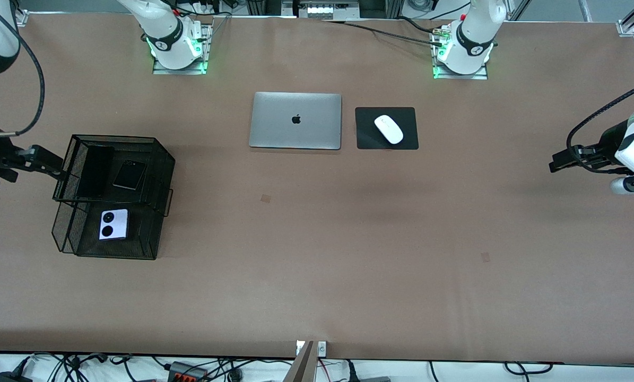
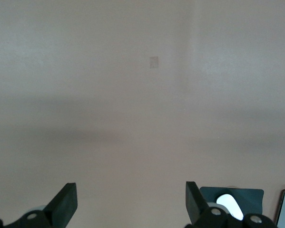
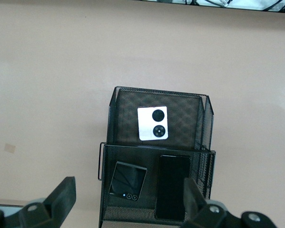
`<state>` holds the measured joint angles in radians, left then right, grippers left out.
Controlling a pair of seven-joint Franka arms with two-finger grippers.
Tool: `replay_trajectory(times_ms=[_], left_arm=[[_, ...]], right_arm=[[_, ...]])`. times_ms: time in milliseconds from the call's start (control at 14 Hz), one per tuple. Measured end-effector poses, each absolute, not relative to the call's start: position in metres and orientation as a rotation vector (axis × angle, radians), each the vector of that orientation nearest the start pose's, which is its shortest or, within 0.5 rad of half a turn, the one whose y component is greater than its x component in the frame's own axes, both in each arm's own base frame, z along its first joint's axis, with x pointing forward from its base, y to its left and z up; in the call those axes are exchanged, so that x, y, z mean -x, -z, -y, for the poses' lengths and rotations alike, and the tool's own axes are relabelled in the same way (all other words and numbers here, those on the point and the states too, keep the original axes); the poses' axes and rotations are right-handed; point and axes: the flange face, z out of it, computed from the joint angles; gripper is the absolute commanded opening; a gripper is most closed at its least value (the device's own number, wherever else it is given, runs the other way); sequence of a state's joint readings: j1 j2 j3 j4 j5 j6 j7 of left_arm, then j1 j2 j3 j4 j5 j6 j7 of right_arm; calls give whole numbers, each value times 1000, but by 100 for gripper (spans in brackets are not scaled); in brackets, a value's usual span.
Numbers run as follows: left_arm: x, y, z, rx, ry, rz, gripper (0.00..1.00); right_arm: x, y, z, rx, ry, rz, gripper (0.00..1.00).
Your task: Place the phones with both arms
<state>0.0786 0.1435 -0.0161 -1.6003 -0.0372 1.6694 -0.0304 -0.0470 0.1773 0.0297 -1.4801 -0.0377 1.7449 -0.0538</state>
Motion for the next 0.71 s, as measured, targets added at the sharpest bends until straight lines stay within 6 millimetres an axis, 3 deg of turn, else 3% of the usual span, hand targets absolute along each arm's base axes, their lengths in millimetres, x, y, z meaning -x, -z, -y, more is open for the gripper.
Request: replay_trajectory(times_ms=[285, 713], left_arm=[[-599, -533, -39, 3175, -127, 167, 100], [-600, -532, -42, 3176, -126, 167, 100]], right_arm=[[-621, -580, 37, 3192, 123, 0, 100], [-594, -560, 27, 3186, 62, 2, 100]])
